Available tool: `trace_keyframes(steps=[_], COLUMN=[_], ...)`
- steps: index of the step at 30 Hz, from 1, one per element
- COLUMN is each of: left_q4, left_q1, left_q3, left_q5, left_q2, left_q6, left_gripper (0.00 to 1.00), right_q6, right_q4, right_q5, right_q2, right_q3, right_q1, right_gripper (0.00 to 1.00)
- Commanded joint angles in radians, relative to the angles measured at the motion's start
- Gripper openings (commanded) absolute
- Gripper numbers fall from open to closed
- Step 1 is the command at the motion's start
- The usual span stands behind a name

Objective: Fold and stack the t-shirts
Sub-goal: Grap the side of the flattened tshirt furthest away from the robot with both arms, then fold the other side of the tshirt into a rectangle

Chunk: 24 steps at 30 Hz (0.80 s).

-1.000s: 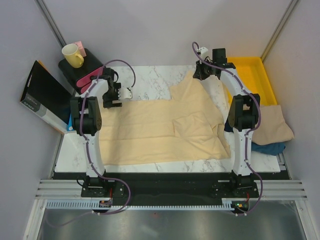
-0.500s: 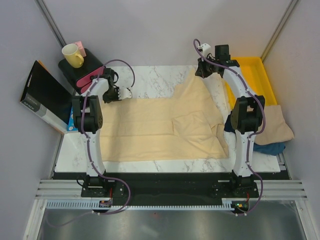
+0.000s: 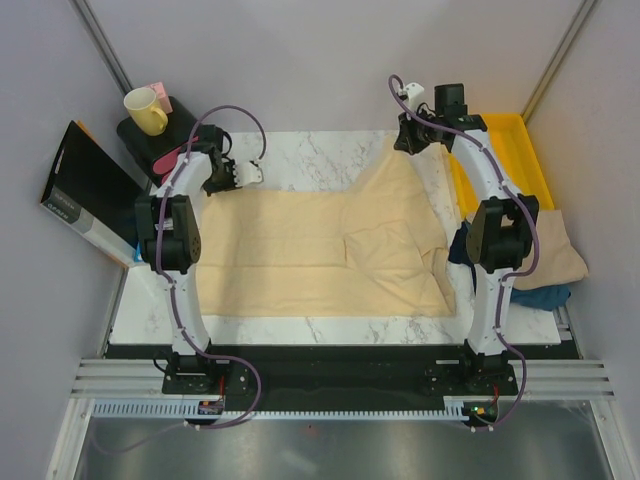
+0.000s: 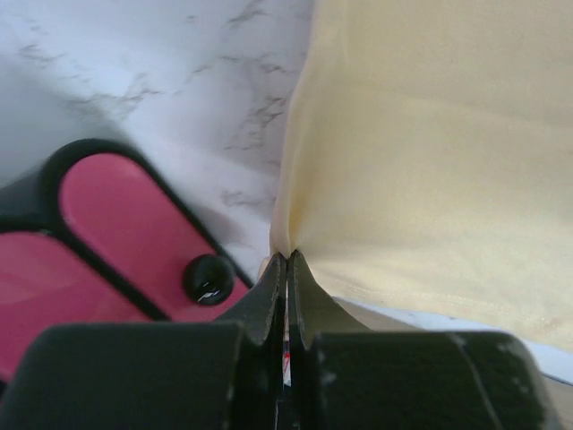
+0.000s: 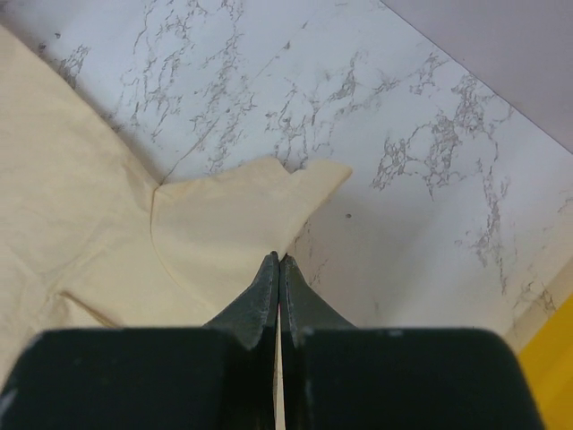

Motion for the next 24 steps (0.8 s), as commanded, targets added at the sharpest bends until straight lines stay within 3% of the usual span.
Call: trace_keyframes(steps=[1, 5, 16, 24], left_q4=[0.109, 0.12, 0.133, 0.137], left_q1=[0.004, 0.002, 0.002, 0.004], left_q3=[-0.025, -0.091, -0.363, -0.409], left_q5=[0.007, -0.006, 0.004, -0.002], left_q2=[-0.129, -0.174, -0.335, -0.404], left_q6=[-0.03, -0.004, 0.056, 0.085], left_gripper=[0.02, 0.02, 0.02, 0.02], right_q6=[-0.031, -0.075, -0.316, -0.501], right_q4=[-0.025, -0.07, -0.392, -0.656], right_q5=[-0.01, -0.018, -0.045, -0.065], right_q2=[-0.101, -0.133, -0.255, -0.314], right_q3=[-0.009, -0.033, -0.064, -0.098], right_q1=[-0.003, -0.003, -0.003, 0.009], right_gripper=[0.0, 0.0, 0.0, 0.0])
